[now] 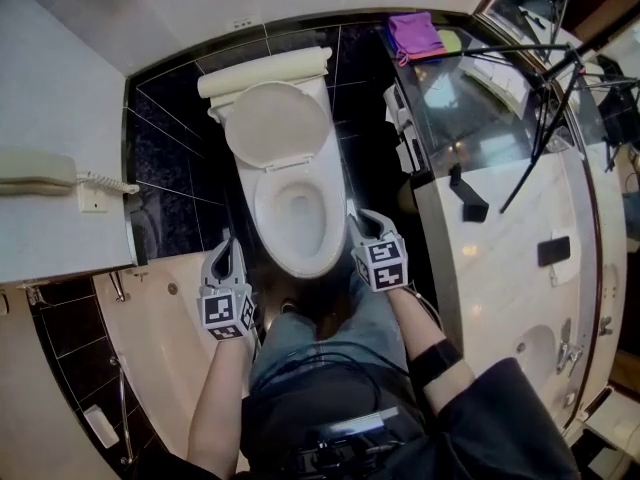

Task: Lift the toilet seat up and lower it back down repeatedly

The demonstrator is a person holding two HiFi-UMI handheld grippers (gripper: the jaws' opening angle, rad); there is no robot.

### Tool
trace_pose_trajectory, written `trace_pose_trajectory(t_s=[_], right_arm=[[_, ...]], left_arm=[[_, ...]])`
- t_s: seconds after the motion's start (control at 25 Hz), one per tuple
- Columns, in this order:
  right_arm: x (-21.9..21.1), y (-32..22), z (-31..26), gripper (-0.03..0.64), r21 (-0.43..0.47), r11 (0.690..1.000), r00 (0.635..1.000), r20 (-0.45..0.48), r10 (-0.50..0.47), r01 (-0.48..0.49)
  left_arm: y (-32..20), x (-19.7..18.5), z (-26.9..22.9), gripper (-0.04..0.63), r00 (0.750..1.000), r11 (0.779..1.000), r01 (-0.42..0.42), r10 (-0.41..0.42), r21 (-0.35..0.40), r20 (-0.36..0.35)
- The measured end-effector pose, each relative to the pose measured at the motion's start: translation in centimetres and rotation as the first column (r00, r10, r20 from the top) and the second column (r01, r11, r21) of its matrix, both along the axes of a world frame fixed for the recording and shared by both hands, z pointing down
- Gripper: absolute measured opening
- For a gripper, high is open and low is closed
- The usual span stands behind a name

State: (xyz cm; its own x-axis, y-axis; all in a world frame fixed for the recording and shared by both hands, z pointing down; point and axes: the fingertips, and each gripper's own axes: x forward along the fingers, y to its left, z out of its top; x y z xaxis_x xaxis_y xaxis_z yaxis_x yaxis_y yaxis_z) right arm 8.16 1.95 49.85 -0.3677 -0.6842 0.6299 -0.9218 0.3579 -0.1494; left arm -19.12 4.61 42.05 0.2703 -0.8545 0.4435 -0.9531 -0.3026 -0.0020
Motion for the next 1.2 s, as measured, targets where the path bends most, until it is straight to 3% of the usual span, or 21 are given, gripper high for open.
trace_pose_trajectory(t_s=[0.16,0.32,0.6,0.84,1.04,1.2], right_arm=[[-0.6,1.5,8.7,0.149,-0.132,0.991,0.997,0.065,0.032,-0.024],[-1.2,3.2,17.7,0.188,-0.270,0.961,0.988,0.126,0.093,-0.056],[-0.9,7.2,31.6,0.222,-0.514,0.839,0.925,0.202,0.321,-0.179],[-0.7,9.1,38.4,0.222,-0.593,0.777,0.889,0.213,0.405,-0.212],[-0.9,10.5,42.1,0.222,-0.655,0.717,0.817,0.264,0.512,-0.238],[-1.0,10.7,43.8,0.222,-0.676,0.687,0.777,0.272,0.568,-0.266]], left_arm=[[-1.1,0.9,5.7,0.000,1.000,0.999,-0.006,0.007,-0.035,0.012],[-2.2,1.5,11.9,0.000,0.999,0.999,-0.012,0.014,-0.051,0.039],[-2.2,2.3,19.6,0.000,0.999,0.996,-0.025,0.029,-0.087,0.042],[-1.0,2.7,23.6,0.000,0.997,0.992,-0.060,0.066,-0.111,0.051],[-0.2,2.8,25.5,0.000,0.995,0.989,-0.065,0.074,-0.135,0.061],[-0.2,2.8,26.6,0.000,0.995,0.989,-0.067,0.076,-0.131,0.064]])
